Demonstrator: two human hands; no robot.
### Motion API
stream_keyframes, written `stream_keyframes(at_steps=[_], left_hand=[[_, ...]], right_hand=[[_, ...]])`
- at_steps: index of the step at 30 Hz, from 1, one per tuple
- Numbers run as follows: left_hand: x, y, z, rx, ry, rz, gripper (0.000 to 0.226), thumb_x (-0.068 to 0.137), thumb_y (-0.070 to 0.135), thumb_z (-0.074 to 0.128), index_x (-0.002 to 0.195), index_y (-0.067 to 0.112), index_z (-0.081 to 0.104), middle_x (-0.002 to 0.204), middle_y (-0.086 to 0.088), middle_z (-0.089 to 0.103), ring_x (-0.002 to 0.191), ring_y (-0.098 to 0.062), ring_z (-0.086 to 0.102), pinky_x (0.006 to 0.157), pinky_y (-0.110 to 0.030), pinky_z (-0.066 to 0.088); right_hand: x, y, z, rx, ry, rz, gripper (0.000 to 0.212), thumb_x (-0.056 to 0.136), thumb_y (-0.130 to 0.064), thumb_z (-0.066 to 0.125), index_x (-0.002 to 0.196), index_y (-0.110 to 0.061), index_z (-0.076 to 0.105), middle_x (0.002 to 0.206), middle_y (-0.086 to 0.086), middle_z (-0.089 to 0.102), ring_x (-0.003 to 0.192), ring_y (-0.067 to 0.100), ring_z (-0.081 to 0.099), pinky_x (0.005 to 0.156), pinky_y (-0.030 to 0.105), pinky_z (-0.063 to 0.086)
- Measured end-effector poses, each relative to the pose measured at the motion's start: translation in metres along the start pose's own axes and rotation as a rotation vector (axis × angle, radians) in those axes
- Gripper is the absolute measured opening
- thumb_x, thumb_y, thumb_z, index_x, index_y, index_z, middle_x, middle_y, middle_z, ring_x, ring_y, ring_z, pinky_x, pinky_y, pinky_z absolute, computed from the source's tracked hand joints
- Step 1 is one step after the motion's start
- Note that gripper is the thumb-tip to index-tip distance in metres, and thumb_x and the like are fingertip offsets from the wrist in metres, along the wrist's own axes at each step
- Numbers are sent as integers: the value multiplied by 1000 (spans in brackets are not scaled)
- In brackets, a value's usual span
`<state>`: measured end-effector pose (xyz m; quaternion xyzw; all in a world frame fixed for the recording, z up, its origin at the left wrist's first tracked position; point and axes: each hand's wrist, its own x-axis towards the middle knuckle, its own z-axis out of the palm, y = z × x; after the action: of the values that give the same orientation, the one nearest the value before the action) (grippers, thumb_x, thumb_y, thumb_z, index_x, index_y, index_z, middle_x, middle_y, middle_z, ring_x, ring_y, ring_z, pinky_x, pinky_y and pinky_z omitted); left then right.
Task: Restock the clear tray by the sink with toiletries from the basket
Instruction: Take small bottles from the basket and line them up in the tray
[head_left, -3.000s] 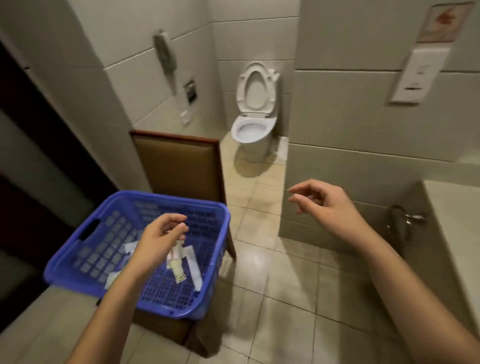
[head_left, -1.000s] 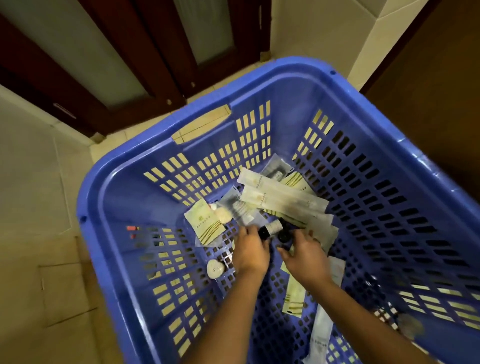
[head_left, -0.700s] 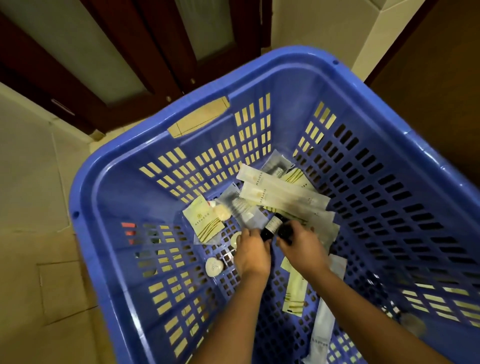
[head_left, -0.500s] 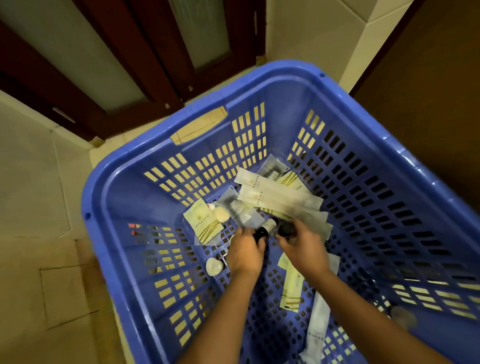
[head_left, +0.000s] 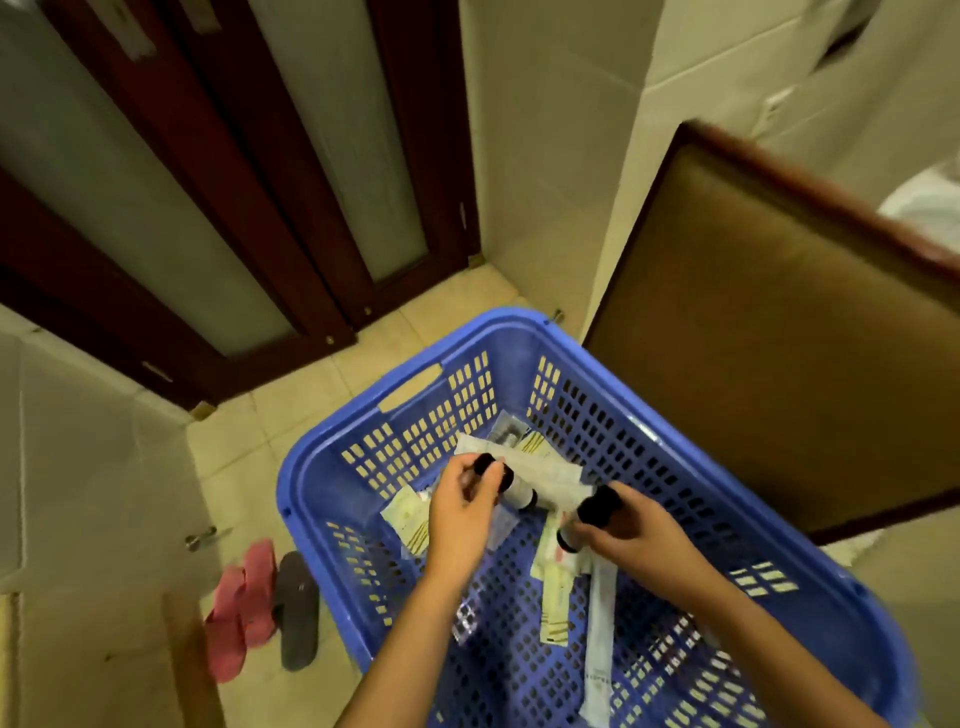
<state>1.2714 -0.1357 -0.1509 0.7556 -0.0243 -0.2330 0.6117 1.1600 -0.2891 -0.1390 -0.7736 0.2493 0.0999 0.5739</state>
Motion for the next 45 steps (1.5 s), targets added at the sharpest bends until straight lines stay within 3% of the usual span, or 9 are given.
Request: stream_keyframes(at_steps=[3,5,8,12,17,23,31,37,45], left_hand=[[-22,58,1,-138,-48,2,12,95,21,49,90,16,59,95,-13,68,90,-26,65,81,-42,54],[-38,93,6,-273,-101,-79,17,96,25,48,87,16,58,83,-8,69,73,-22,66,68,-38,54],[-62,139,16,-415,-235,-118,21,95,28,48,88,10,57,67,-5,63,52,-15,59,49,-26,50],[-92,184,31,-330,-431,-82,25,95,30,49,93,7,59,66,-4,59,49,-13,54,45,-22,46],[-124,230,70,-297,-557,-55,33,96,36,45,94,9,63,66,-2,60,46,-9,52,42,-20,44],[-177,272,138,-304,-716,-89,40,96,44,38,91,12,62,64,2,57,41,-6,46,36,-17,37],[-296,277,227,-432,-867,-295,26,96,22,39,82,7,56,57,-2,51,34,-8,45,35,-11,37],[-426,239,271,-283,-1079,-320,14,88,1,42,88,7,54,65,-2,49,40,-7,48,40,-13,42],[-611,203,317,-80,-1422,-324,12,90,19,51,84,14,59,59,1,47,36,-6,43,37,-13,36]], right_hand=[[-40,-37,-20,49,40,-48,10,87,-23,65,95,-25,61,89,11,68,87,14,68,81,37,54],[-62,-58,-29,90,101,-96,9,85,-24,67,93,-22,63,74,21,58,74,25,67,65,37,47],[-98,-84,-48,91,231,-159,26,82,-35,69,87,-11,60,64,3,40,58,14,36,58,31,25],[-138,-120,-75,85,357,-266,15,85,-24,67,85,-12,59,68,0,48,44,-1,34,51,13,26],[-181,-144,-109,233,512,-316,14,87,-19,65,92,-7,61,78,9,52,69,18,44,63,34,38],[-265,-141,-158,440,713,-326,13,90,-12,59,97,-22,62,91,3,66,84,17,62,76,37,51],[-430,-78,-194,575,1045,-327,15,90,-7,57,96,-20,61,81,1,66,65,13,66,61,28,55],[-575,-21,-176,564,1286,-266,13,87,-7,61,93,-18,59,78,1,64,63,12,63,58,27,54],[-755,34,-118,536,1582,-155,16,86,-6,62,97,-16,60,86,5,66,69,16,64,56,24,50]])
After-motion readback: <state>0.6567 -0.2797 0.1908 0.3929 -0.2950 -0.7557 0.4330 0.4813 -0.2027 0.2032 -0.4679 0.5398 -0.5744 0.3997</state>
